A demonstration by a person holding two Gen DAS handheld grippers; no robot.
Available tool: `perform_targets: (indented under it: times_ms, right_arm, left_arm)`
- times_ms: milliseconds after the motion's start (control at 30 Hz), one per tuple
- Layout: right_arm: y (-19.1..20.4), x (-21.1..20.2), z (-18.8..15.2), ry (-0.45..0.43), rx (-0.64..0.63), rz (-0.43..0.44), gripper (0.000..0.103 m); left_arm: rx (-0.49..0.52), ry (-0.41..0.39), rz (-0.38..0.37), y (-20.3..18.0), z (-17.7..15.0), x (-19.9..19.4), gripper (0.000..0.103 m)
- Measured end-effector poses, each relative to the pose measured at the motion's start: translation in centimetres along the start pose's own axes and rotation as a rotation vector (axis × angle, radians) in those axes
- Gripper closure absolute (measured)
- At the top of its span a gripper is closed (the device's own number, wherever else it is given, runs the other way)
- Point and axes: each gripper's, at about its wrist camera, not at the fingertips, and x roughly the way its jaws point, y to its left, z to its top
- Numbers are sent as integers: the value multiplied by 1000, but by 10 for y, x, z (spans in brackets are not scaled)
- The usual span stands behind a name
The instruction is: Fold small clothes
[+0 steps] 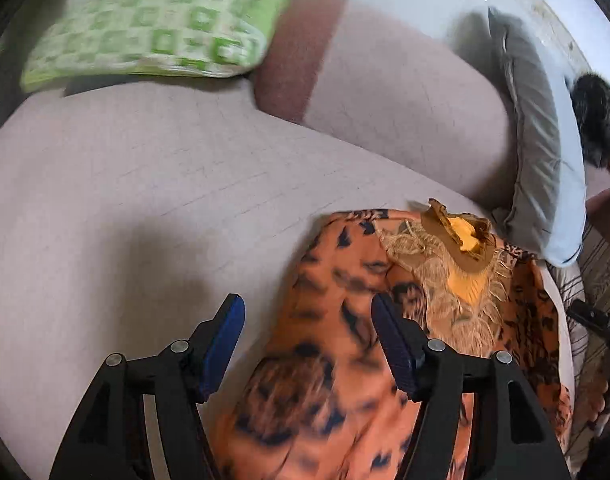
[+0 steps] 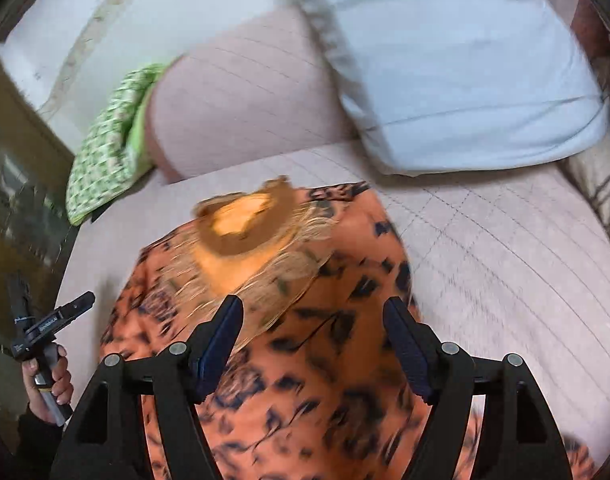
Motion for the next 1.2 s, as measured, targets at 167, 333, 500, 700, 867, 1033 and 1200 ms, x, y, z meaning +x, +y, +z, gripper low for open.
perform_targets:
  times_ms: [167, 333, 500, 700, 867, 1033, 1200]
  right_arm:
    - [-13, 50, 31, 15, 16, -79, 32]
    - [-29, 81, 37, 95, 54, -109, 94]
    - [-47, 42, 34, -22, 60, -124, 97]
    - [-72, 50, 38, -25, 104, -174, 97]
    - [-76, 76, 28, 33, 126, -171, 86]
    - [-18, -18, -24, -195, 42, -123, 22]
    - [41, -49, -131, -98, 53, 226, 22]
  left_arm:
    - [26, 109, 68, -15, 25, 72, 49]
    - [5, 144, 87, -7, 34, 92, 98]
    - [14, 14, 93, 3, 60, 55, 100]
    - [-20, -95, 234, 18, 87, 72, 103]
    - [-12, -14, 156, 28, 56, 89, 100]
    - [3, -76, 92, 46, -13, 11, 61]
    - [-103, -112, 85, 69, -118, -66, 46]
